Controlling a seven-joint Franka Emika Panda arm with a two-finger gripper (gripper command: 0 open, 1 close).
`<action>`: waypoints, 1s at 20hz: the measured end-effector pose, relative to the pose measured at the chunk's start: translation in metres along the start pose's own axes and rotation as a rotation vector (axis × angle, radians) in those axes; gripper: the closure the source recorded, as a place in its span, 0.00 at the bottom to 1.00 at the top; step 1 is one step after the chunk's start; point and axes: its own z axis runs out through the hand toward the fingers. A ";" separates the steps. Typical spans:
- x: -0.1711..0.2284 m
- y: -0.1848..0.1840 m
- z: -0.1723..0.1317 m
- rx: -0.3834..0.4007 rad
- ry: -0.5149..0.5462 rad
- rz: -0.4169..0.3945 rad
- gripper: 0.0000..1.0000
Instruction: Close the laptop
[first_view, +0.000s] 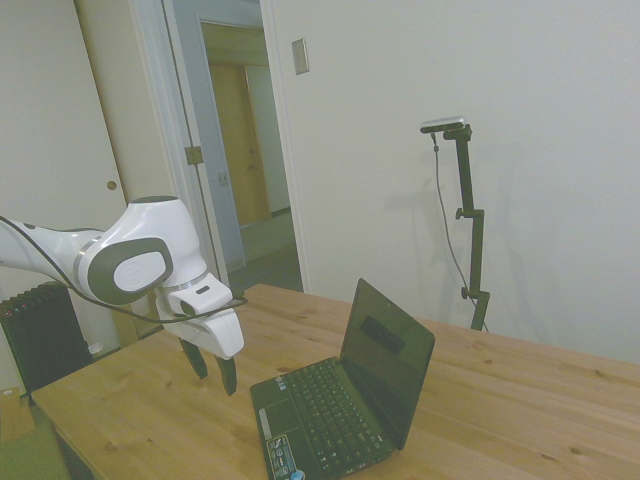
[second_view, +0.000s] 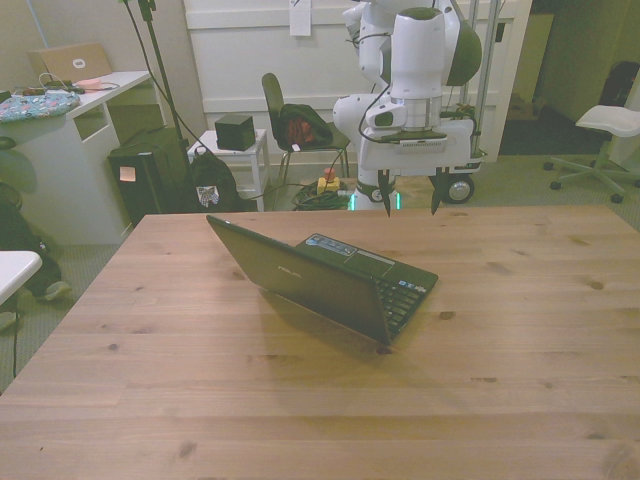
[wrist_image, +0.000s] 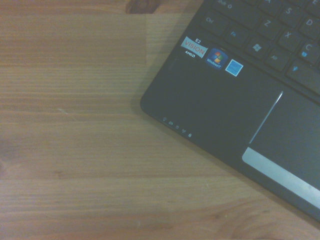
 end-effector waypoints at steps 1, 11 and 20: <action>0.000 0.000 0.000 -0.001 0.001 -0.001 0.00; 0.080 0.009 -0.089 0.044 0.102 0.102 0.00; 0.193 0.053 -0.172 0.052 0.181 0.256 0.00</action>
